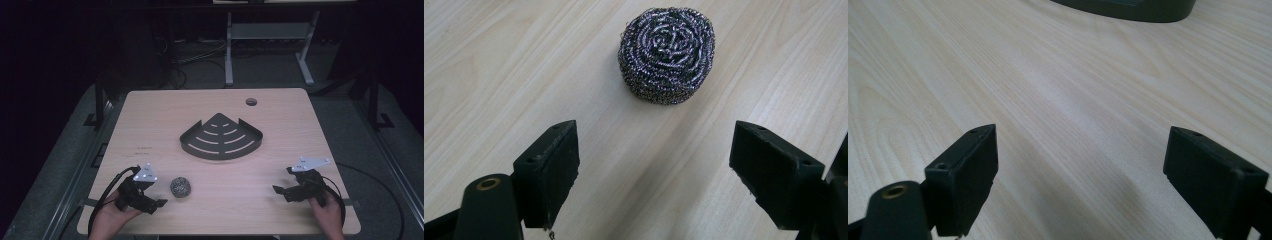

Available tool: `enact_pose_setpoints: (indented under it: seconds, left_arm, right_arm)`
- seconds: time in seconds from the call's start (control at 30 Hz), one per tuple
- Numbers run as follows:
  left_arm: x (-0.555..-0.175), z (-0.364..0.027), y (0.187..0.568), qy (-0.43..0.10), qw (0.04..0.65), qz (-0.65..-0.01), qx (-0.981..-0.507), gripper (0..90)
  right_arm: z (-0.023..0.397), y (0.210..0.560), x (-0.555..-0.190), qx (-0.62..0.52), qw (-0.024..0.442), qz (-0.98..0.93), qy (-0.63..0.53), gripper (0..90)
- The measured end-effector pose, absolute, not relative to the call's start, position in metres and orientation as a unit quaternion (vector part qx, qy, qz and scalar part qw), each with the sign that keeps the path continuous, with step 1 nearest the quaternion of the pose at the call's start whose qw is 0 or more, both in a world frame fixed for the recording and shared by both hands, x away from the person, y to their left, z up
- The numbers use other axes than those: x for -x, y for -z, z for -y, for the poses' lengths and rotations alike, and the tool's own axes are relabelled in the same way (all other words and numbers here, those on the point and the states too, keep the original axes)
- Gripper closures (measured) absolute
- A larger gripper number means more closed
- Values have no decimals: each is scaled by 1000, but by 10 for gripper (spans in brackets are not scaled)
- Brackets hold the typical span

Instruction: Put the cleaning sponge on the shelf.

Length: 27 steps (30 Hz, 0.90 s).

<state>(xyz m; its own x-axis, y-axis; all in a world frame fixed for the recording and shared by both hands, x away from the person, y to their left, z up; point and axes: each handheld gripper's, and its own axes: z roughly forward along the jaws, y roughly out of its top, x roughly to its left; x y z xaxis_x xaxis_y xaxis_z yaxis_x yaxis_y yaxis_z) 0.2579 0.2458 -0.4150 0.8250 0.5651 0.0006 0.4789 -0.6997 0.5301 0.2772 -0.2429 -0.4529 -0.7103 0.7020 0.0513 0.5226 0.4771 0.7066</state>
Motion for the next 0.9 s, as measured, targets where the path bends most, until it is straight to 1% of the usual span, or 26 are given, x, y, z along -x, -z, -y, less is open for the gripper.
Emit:
enact_pose_setpoints:
  seconds: [0.9]
  left_arm:
    - [-272,-224,413,-73,252,-275,-925,194]
  right_arm:
    - [242,452,-277,-359,121,-851,-364,138]
